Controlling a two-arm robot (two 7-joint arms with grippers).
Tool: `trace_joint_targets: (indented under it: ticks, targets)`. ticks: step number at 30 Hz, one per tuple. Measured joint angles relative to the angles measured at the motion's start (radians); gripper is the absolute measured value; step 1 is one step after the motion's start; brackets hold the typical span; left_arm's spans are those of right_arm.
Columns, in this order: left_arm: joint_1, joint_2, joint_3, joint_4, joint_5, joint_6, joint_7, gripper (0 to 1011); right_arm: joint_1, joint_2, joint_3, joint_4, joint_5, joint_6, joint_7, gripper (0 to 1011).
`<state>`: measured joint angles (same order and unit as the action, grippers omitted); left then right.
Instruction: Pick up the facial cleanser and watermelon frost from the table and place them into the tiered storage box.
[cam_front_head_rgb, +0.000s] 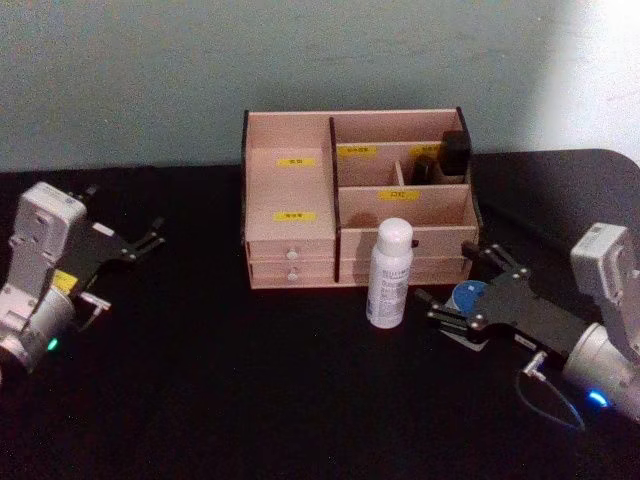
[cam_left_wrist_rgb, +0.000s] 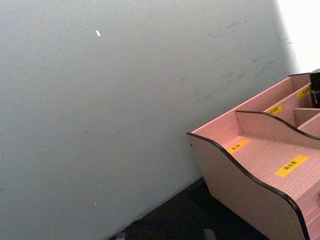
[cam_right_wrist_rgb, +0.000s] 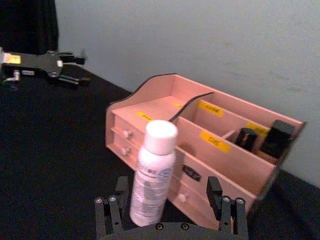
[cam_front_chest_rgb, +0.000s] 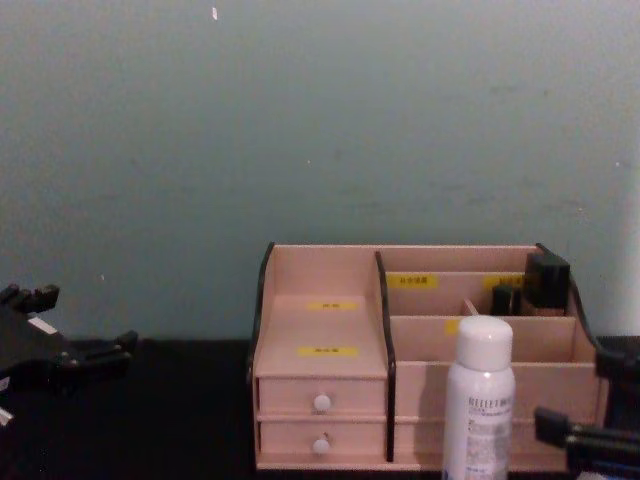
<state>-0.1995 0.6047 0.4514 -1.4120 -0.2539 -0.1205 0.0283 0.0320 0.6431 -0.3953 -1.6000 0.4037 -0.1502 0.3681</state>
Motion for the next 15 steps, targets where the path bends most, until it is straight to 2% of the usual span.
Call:
trace_joint_targets:
  ticks: [15]
  targets:
    - [0.000, 0.000, 0.000, 0.000, 0.000, 0.000, 0.000, 1001, 0.073, -0.076, -0.024, 0.094, 0.003, 0.037, 0.093, 1003]
